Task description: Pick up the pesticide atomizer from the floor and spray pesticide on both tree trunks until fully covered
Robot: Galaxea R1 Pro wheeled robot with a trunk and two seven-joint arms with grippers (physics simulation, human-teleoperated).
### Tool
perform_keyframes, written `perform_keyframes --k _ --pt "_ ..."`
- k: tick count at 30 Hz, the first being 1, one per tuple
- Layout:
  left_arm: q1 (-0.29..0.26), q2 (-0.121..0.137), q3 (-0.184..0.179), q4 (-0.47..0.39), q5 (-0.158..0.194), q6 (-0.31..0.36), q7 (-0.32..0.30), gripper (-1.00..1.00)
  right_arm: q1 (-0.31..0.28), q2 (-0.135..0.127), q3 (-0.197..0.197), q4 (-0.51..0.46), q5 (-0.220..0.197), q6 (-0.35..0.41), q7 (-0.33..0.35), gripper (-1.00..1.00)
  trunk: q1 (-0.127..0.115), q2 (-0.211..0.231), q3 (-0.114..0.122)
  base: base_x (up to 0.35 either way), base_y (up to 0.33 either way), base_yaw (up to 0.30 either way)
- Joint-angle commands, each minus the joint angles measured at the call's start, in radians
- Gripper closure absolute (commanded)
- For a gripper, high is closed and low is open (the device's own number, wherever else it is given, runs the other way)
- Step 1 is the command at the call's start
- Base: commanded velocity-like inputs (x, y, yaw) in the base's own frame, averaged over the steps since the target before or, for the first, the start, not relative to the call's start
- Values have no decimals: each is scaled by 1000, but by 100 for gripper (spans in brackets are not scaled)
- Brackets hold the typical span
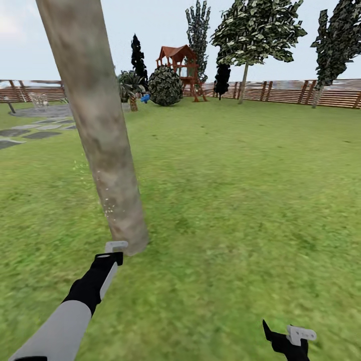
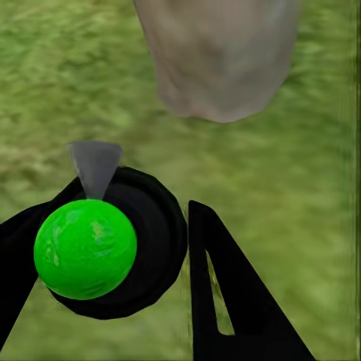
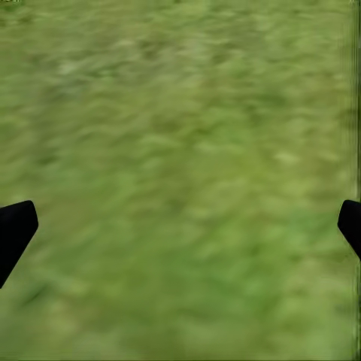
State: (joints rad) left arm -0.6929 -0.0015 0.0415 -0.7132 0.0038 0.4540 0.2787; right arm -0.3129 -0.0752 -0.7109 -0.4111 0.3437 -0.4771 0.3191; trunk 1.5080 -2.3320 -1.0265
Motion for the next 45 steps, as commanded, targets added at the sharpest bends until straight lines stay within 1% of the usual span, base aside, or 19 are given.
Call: perform_keyframes --k 1,7,25,31,45 --pt "0 0 0 0 -1 0 0 100 0 0 0 0 0 0 0 -100 0 0 0 99 -276 0" --pt "0 0 0 0 -1 0 -1 100 0 0 0 0 0 0 0 -100 0 0 0 95 -276 59" --pt "0 0 1 0 -1 0 -1 100 0 0 0 0 0 0 0 -100 0 0 0 118 -276 272" --pt "0 0 1 0 -1 0 0 100 0 0 -1 0 0 0 0 -100 0 0 0 127 -276 49" --pt "0 -1 -1 -2 1 0 0 100 0 0 -1 0 0 0 0 -100 0 0 0 6 -280 267"
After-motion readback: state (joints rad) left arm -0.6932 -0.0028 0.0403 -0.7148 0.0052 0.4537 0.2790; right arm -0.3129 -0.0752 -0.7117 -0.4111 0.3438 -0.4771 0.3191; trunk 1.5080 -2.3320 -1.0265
